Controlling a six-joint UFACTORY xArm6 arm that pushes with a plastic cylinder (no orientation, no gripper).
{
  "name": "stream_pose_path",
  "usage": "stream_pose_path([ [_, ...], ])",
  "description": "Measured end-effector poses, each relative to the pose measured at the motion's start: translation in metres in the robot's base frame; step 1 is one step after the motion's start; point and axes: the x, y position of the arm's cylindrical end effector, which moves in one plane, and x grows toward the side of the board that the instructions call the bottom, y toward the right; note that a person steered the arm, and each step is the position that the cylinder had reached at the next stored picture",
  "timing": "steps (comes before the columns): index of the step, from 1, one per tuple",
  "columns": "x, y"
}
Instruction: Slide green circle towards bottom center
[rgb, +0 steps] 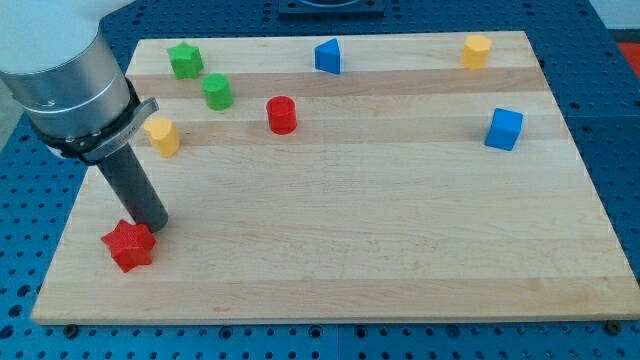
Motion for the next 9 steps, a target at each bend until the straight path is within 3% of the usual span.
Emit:
stream_pose_path([
  [4,0.011,0.000],
  [9,-0.104,0.061],
])
